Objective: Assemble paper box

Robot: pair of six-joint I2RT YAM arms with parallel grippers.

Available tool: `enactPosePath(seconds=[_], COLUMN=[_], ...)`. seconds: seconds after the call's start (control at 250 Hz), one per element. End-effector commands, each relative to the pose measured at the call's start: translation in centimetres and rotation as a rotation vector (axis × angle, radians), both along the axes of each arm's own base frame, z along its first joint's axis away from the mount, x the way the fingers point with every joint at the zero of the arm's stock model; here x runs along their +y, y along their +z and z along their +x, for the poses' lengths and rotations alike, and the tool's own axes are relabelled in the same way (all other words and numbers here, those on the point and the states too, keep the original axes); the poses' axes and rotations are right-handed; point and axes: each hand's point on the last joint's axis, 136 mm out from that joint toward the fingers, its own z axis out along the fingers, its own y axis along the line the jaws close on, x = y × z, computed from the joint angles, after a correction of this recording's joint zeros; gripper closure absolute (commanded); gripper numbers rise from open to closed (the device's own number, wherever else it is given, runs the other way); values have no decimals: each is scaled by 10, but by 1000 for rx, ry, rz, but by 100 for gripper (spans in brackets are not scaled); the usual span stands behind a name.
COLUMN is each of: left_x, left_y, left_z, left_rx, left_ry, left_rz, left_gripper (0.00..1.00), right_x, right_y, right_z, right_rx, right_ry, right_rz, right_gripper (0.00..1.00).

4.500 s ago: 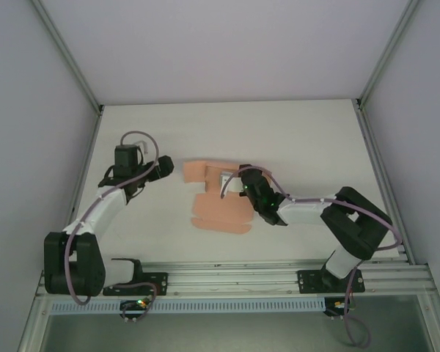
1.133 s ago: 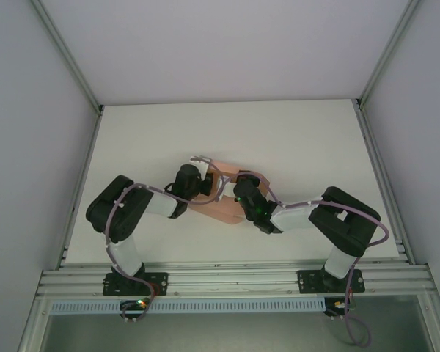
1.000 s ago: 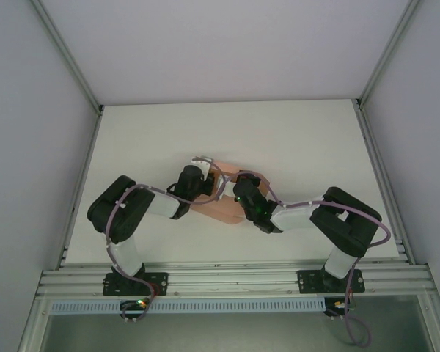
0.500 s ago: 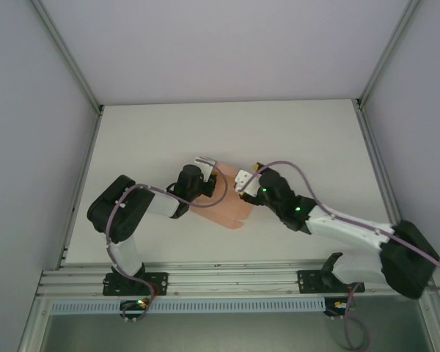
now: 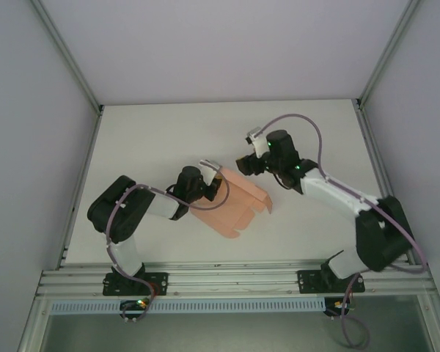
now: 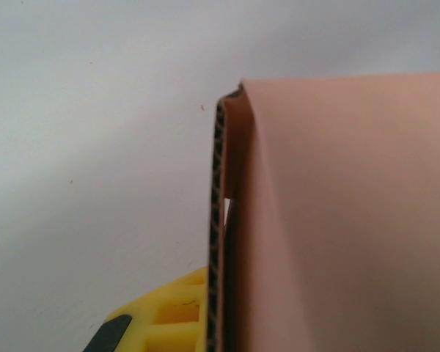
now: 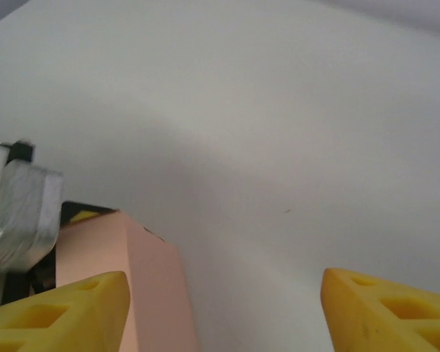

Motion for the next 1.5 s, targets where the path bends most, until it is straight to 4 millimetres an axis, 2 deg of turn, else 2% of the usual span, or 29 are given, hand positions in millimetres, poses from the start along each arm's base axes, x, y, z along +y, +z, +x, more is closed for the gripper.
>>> enactPosePath(seconds=[0.0,0.12,0.292,0.383,0.595,0.767,0.954,1.09,1.206,1.326,1.414,1.493], left_x=[-5,-6,-8,-10,-12,-13,-15,-15,-16,-14,-13,-14], left_y=[-6,-9,-13,-13,-15,-16,-17,-18,-17,-14,-7,2], left_z=[-4,-5,-8,-9,-14,-16,-18,-18,-17,-14,-12,-9], left_rx=[2,13,28,31,43,46,52,63,64,61,56,43], left_ry=[-41,-51,-65,-78,-100,-115,-126,-120,-119,-97,-75,-68], left_rz=[16,26,31,33,36,39,36,33,26,21,4,-22], left_gripper=[100,100,100,100,100,100,100,100,100,93,84,80], right_x=[12,23,22,21,40,47,51,54,47,32,22,16], right_y=[-42,-60,-74,-70,-52,-48,-65,-79,-101,-124,-132,-136], right_z=[-11,-15,-20,-16,-13,-13,-13,-20,-27,-35,-39,-44], right_rx=[241,292,307,290,300,308,356,401,436,453,440,431], right_ry=[-13,23,27,21,71,102,116,132,97,38,7,7], right_rz=[49,89,78,71,182,221,220,238,202,129,83,47], right_gripper=[34,37,37,36,36,35,35,35,36,37,37,37])
